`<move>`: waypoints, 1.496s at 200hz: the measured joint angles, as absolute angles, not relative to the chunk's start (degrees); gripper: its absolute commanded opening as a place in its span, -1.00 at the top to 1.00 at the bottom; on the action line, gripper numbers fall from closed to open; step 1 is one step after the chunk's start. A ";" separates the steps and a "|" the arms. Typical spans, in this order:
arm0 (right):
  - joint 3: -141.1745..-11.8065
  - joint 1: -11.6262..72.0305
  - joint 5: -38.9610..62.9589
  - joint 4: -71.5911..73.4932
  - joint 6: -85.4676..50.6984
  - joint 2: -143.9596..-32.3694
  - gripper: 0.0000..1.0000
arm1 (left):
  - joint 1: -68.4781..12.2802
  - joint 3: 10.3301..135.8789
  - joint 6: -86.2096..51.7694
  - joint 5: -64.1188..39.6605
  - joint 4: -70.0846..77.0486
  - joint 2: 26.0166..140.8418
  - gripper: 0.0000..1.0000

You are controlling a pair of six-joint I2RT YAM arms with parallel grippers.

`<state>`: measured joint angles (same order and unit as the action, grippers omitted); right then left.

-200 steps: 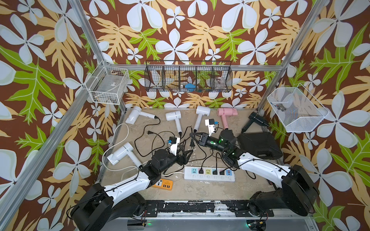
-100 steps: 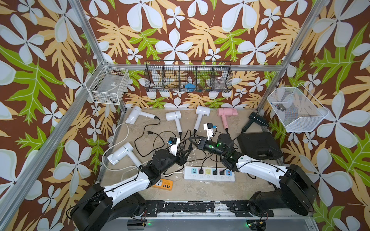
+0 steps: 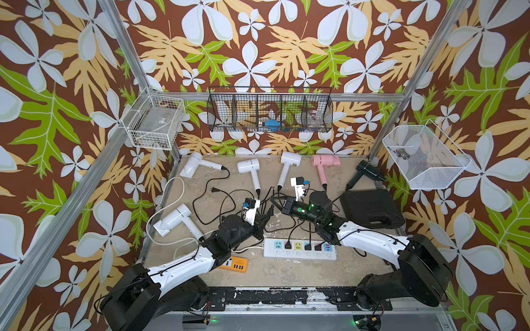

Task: Charge the blow dryers
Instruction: Pick up the plug from the center of the board.

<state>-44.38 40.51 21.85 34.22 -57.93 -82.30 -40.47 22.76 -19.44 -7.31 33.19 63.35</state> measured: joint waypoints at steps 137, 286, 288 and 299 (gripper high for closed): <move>-64.34 40.53 29.61 -5.34 -29.67 -87.11 0.19 | -41.85 22.74 -17.72 -2.28 34.15 62.15 1.00; -72.86 37.01 36.18 -25.06 -19.18 -88.49 0.13 | -44.58 23.31 -14.61 1.04 33.36 63.42 1.00; -72.95 37.01 36.38 -25.10 -19.16 -88.53 0.13 | -44.60 23.31 -14.57 1.04 33.36 63.46 1.00; -73.38 36.99 37.65 -25.19 -19.07 -88.99 0.11 | -44.71 23.38 -14.52 1.02 33.34 63.66 1.00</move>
